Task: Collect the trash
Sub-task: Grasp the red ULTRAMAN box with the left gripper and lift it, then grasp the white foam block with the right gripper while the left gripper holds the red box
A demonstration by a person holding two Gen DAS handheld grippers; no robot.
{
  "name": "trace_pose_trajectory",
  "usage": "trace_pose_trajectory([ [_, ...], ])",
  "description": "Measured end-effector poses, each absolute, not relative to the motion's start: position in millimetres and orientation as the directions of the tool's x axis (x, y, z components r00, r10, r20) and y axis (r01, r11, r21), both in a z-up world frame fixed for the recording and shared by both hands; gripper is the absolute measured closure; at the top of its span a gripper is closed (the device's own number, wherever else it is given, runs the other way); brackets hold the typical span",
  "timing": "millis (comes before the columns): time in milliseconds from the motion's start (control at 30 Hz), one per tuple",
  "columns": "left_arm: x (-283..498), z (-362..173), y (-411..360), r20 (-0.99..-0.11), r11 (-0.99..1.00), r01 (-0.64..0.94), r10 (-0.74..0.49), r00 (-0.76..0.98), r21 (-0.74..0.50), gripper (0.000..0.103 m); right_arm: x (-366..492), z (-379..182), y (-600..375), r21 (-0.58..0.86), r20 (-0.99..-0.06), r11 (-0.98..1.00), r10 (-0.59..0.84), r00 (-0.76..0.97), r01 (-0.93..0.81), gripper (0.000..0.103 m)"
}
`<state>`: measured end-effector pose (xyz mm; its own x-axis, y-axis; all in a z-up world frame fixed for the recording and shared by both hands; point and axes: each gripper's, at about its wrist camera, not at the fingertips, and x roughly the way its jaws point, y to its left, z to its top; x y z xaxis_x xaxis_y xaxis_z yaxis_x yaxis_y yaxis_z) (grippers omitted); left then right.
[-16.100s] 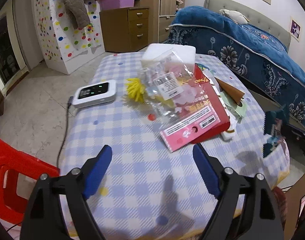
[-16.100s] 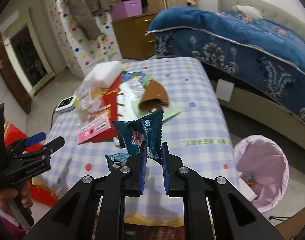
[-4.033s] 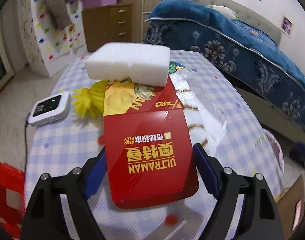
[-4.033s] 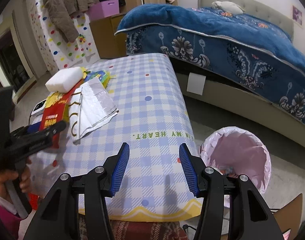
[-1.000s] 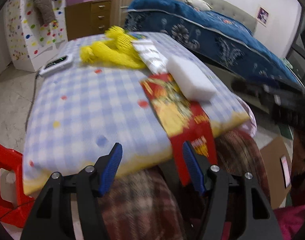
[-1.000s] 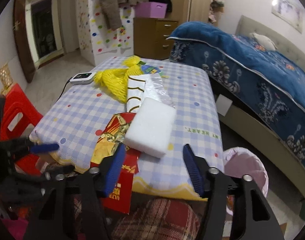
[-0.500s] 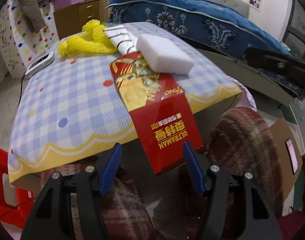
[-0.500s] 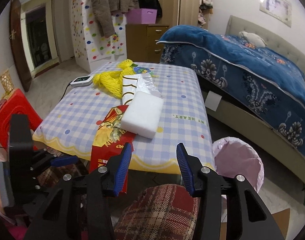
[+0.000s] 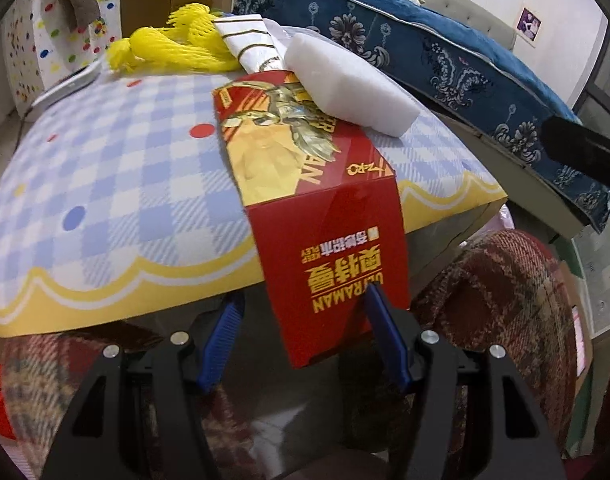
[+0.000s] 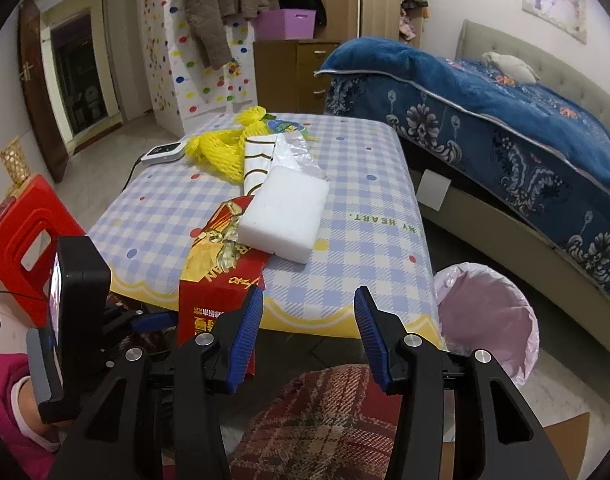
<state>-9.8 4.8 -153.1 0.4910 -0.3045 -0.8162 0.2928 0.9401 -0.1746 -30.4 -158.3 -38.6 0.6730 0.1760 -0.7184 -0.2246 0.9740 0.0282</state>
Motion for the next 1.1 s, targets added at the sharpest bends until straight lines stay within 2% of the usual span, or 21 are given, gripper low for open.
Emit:
trace_pose_trajectory([
  [167, -5, -157, 3, -0.804, 0.917, 0.317, -0.372, 0.464, -0.241, 0.044, -29, -42, -161, 0.035, -0.723, 0.974, 0.180, 0.667, -0.225, 0.053],
  [267, -7, -154, 1, -0.803, 0.909, 0.330, -0.389, 0.452, -0.255, 0.059, -29, -42, -163, 0.036, -0.724, 0.975, 0.178, 0.667, -0.221, 0.052],
  [433, -14, -136, -1, -0.792, 0.903, 0.345, -0.399, 0.462, -0.254, 0.091, -31, -39, -166, 0.045, -0.720, 0.976, 0.181, 0.670, -0.215, 0.052],
  [533, -18, -116, 0, -0.777, 0.900, 0.360, -0.405, 0.482, -0.245, 0.099, -29, -38, -165, 0.048, -0.718, 0.975, 0.186, 0.671, -0.219, 0.052],
  [800, -3, -70, 21, -0.763, 0.933, 0.299, -0.340, 0.550, -0.201, 0.103, -14, -35, -158, 0.061, -0.723, 0.971, 0.203, 0.660, -0.232, 0.051],
  [967, -7, -47, 33, -0.742, 0.935, 0.317, -0.324, 0.587, -0.157, 0.103, -7, -34, -150, 0.060, -0.721, 0.968, 0.210, 0.661, -0.242, 0.038],
  [1100, -9, -37, 45, -0.729, 0.957, 0.289, -0.211, 0.651, -0.019, 0.103, 5, -37, -146, 0.075, -0.725, 0.970, 0.211, 0.655, -0.229, 0.033],
])
